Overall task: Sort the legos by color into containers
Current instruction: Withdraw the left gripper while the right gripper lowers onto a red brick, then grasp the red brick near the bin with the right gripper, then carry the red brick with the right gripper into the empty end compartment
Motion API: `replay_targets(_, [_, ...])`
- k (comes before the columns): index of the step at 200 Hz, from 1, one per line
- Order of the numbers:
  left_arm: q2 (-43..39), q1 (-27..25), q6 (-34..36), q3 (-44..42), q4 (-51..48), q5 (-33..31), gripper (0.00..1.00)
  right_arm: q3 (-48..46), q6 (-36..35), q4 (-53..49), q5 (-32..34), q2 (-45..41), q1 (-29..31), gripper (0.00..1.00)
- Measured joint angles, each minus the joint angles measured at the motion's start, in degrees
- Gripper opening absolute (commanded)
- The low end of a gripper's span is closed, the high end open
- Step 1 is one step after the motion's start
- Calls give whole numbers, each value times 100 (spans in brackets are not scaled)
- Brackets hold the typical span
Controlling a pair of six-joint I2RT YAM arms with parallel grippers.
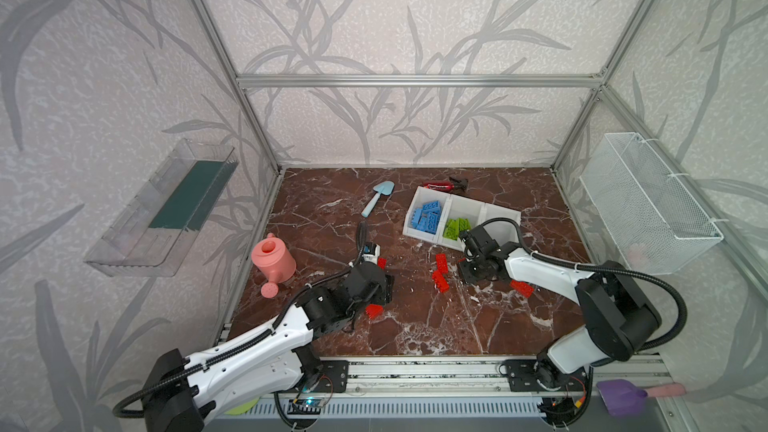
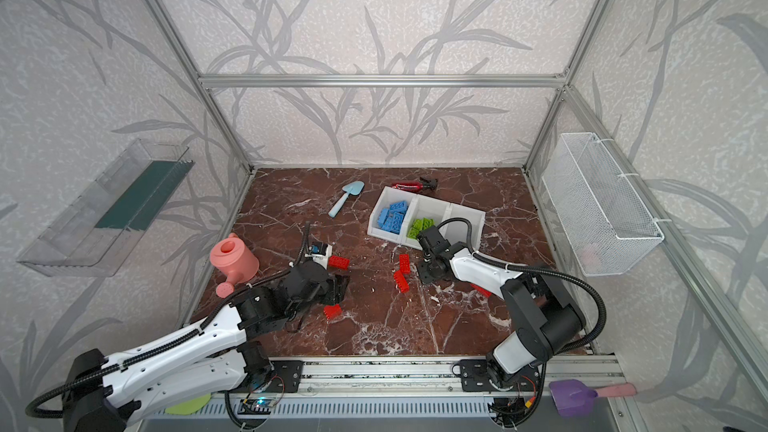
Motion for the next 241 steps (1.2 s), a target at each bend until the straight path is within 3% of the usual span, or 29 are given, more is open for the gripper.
replay_targets(62, [-199,0,-81,-74,-50,-151,69,90,11,-4,107,109,31,28])
replay_targets(114, [-354,0,-133,-90,-166,-188,68,103,22,-192,74,-28,118,26])
replay_targets(163, [-667,0,-267,-341,-144,-227,70,238,138,-610,-155,-1178,181,27])
replay_targets(213, [-570,0,-435,-433,15,-236,95,590,238,-911,-348,-1899,22,27])
replay_targets(241, [-404,0,-437,-435,155,-181,97,662,275,-949,-444,-1893,-332,27])
